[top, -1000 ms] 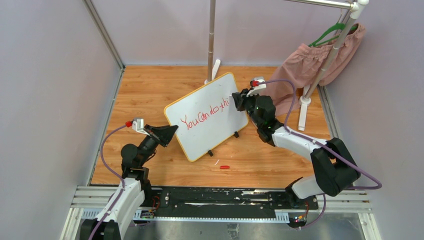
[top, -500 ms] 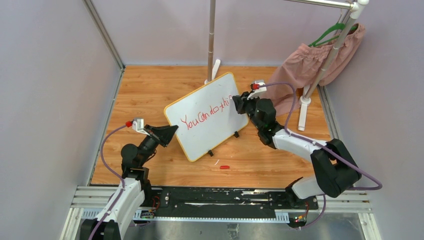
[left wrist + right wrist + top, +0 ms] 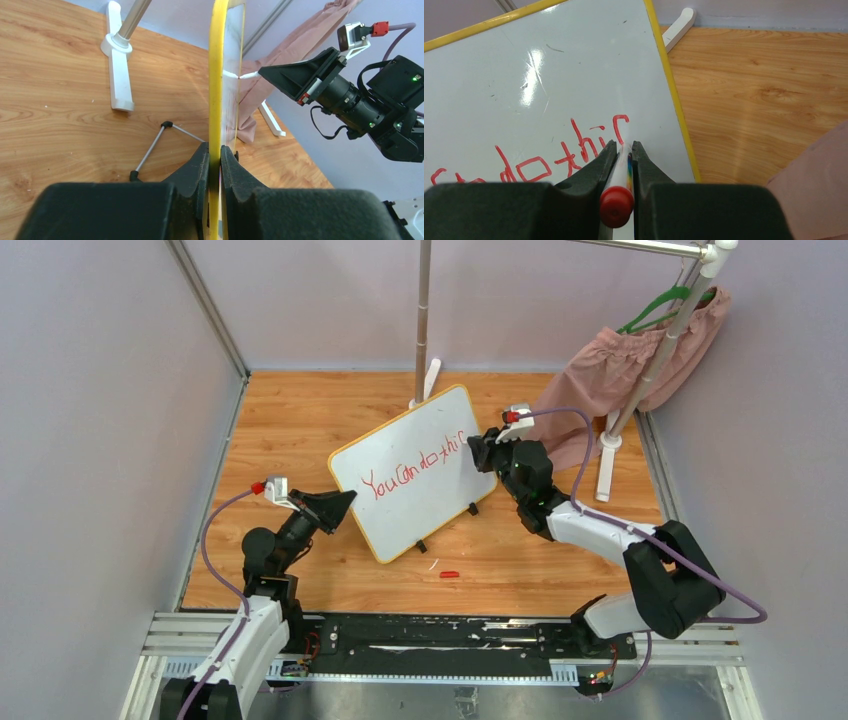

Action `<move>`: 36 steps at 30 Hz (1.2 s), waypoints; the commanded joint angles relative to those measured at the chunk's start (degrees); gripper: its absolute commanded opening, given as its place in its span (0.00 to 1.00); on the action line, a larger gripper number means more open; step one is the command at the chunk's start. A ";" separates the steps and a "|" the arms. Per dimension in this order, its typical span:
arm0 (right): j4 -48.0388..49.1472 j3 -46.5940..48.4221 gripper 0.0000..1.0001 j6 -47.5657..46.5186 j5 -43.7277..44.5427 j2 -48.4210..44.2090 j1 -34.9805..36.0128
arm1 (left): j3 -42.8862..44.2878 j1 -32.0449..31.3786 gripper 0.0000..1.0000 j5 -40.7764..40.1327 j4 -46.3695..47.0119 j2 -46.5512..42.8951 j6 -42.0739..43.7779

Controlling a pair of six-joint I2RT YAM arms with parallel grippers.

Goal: Write a sentence on the whiteboard

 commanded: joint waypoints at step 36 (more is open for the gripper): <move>-3.93 -0.37 0.00 -0.03 0.46 -0.60 -2.28 | -9.04 -0.61 0.00 -1.01 -1.15 0.13 2.18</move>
